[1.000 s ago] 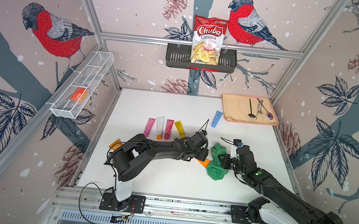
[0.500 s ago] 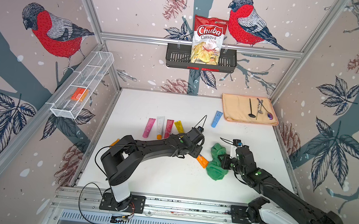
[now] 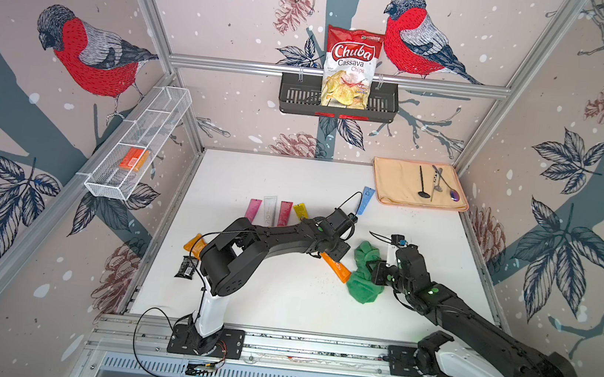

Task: Wipe the surface of the toothpaste tube
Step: Adjust the toothpaste at the center of the board.

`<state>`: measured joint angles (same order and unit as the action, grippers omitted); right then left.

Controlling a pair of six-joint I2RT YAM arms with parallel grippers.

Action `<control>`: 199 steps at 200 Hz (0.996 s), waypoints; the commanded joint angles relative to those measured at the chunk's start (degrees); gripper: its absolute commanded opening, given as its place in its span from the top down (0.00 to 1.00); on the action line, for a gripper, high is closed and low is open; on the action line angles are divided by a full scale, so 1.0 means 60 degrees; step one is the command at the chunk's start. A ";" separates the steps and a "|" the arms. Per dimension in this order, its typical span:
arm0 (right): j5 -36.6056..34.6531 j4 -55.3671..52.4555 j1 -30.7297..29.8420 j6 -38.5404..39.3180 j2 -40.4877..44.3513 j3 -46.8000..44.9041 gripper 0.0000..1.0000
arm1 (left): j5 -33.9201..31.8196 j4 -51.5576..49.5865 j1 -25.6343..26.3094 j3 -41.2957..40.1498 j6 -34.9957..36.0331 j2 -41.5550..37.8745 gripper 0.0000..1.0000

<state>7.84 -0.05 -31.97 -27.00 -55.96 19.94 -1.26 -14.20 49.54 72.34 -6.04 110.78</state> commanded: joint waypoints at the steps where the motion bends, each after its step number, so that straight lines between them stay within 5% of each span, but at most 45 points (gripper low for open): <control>1: 0.0111 0.0254 -0.0019 0.0032 0.0097 0.0014 0.96 | 0.0197 0.0004 -0.0119 -0.0499 -0.0135 -0.0346 0.42; 77: 0.0178 0.0286 -0.0333 -0.0057 -0.0501 0.0465 0.95 | -0.0076 0.1281 -0.0164 -0.2446 -0.0524 -0.2600 0.38; 155: 0.0092 0.0522 -0.0899 -0.0060 -0.3056 0.1925 0.96 | -0.0069 0.1744 0.0063 -0.2730 -0.0487 -0.1848 0.38; 199: -0.0163 0.0313 -0.0572 -0.0028 -0.2683 0.1811 0.96 | 0.0573 0.0935 0.0077 -0.2277 -0.0332 -0.1620 0.41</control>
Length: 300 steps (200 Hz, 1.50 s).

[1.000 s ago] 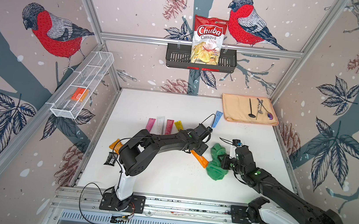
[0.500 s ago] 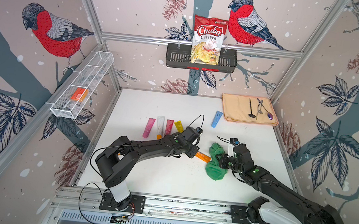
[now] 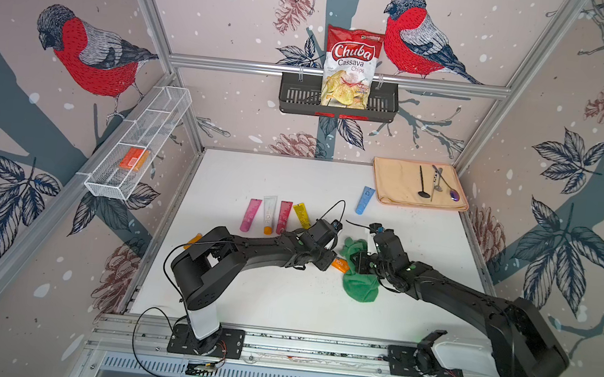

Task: Wipe the surface of the toothpaste tube
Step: Adjust the toothpaste at the center of the board.

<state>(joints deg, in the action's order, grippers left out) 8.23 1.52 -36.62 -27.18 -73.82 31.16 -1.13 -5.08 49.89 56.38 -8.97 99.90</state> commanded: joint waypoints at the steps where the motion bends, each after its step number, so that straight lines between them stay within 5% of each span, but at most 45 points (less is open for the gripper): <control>1: -0.0229 0.0038 0.0210 0.0002 0.0417 -0.0062 0.96 | 0.0567 -0.0616 0.0027 0.0400 0.0159 0.0210 0.41; 31: -0.0458 -0.0626 0.0458 0.0118 0.1493 -0.0203 0.96 | 0.0886 -0.1555 0.0075 0.0422 -0.0127 0.0438 0.45; 92: -0.0107 -0.1158 0.1294 0.0366 0.2721 -0.0513 0.96 | 0.2366 -0.1294 0.0060 -0.0424 -0.0945 -0.1113 0.45; 162: 0.0240 -0.0993 0.1518 0.0333 0.3067 -0.0784 0.96 | 0.1235 -0.1886 -0.0547 0.0952 -0.1623 0.0490 0.40; 212: 0.0381 -0.0944 0.1533 0.0314 0.3236 -0.0857 0.96 | 0.2141 -0.1172 -0.0551 0.1027 -0.1825 0.1300 0.52; 254: 0.0499 -0.0839 0.1533 0.0294 0.3237 -0.0929 0.96 | 0.2124 -0.1003 -0.0566 0.0682 -0.1930 0.1560 0.72; 300: 0.0556 -0.0839 0.1541 0.0296 0.3357 -0.0942 0.96 | 0.0437 -0.1707 -0.0537 0.0506 -0.2194 0.0978 0.86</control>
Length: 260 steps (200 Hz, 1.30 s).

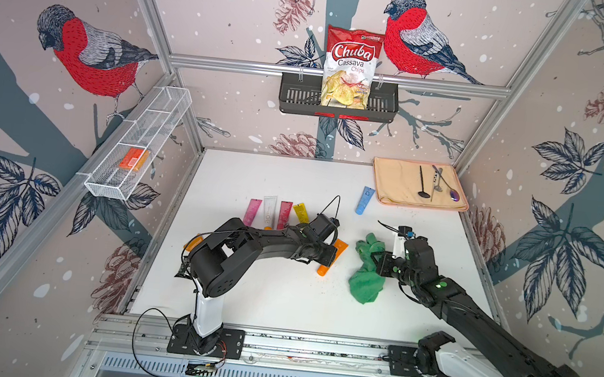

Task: Wipe the surface of the toothpaste tube
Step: Adjust the toothpaste at the center of the board.

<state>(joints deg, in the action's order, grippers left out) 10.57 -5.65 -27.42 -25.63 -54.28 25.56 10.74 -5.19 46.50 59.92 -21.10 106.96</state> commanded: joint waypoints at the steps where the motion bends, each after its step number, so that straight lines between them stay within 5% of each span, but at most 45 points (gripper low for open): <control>1: 0.0169 0.0349 0.0011 0.0030 0.0098 -0.0011 0.96 | -0.1607 -0.1723 0.0035 -0.0070 -0.0181 -0.0231 0.86; 47: 0.0201 0.0328 0.0000 0.0014 0.0284 -0.0027 0.96 | -0.7673 -0.5288 0.0717 0.1366 -0.1223 -0.0231 0.87; 83: 0.0229 0.0341 0.0008 0.0009 0.0313 -0.0029 0.96 | -1.0336 -0.7538 0.0974 0.2322 -0.2895 0.1262 0.84; 120: 0.0246 0.0304 0.0000 0.0028 0.0316 -0.0012 0.96 | -1.0362 -0.7887 0.1825 0.3283 -0.3440 0.2711 0.81; 156: 0.0249 0.0310 0.0000 0.0023 0.0287 -0.0016 0.96 | -0.9154 -0.6972 0.2501 0.3695 -0.2939 0.2989 0.63; 216: 0.0289 0.0326 0.0000 0.0034 0.0262 -0.0012 0.96 | -0.6535 -0.3915 0.2694 0.2395 -0.1867 0.1249 0.48; 260: 0.0348 0.0363 0.0000 0.0034 0.0230 0.0002 0.96 | -0.6656 -0.2667 0.2527 0.1269 -0.2021 -0.1446 0.38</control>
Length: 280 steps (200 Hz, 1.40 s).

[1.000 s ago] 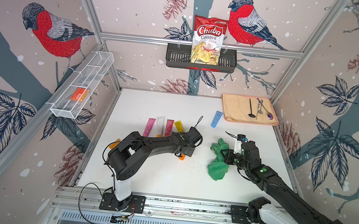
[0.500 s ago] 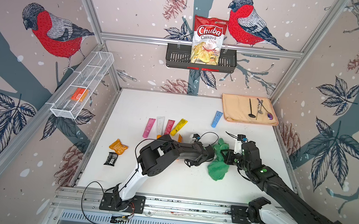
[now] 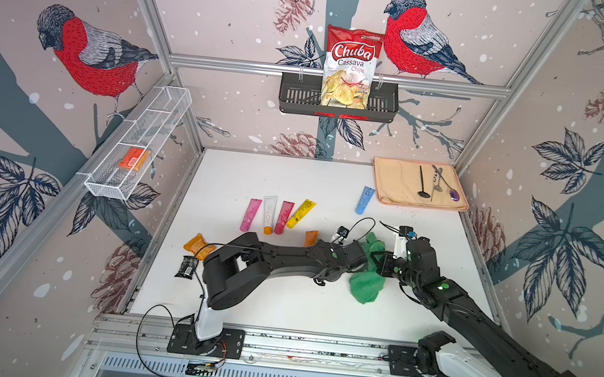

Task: Wipe the surface of the toothpaste tube
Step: Adjust the toothpaste at the center of the board.

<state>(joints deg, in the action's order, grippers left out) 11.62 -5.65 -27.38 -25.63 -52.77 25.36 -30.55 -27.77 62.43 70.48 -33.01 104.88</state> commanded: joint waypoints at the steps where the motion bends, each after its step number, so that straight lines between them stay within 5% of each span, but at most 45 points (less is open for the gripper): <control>1: 0.0173 0.0367 -0.0008 0.0043 -0.0022 0.0035 0.96 | 0.0219 0.1119 -0.0140 -0.0545 -0.0050 -0.1160 0.38; 52: 0.0520 0.0772 -0.0161 0.0012 -0.0594 0.0340 0.96 | 0.1204 0.1919 -0.1372 -0.3402 -0.0403 -0.3538 0.30; 140: 0.0194 0.0781 -0.0784 -0.0050 -0.1553 0.1039 0.96 | 0.2670 0.3709 -0.2044 -0.4417 -0.0297 -0.2469 0.25; 217: -0.0003 0.0227 -0.0502 0.0219 -0.1442 0.1211 0.96 | 0.3655 0.4322 -0.1724 -0.3543 0.1455 -0.1258 0.64; 280: 0.0209 0.0524 -0.0415 0.0166 -0.1718 0.1178 0.96 | 0.3260 0.3651 -0.0493 -0.2715 0.3145 -0.0827 0.68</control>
<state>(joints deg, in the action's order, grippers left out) 11.92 -5.13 -29.82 -25.21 -61.30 32.16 -10.13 -4.40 58.74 53.78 -18.92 99.53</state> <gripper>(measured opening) 0.132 0.324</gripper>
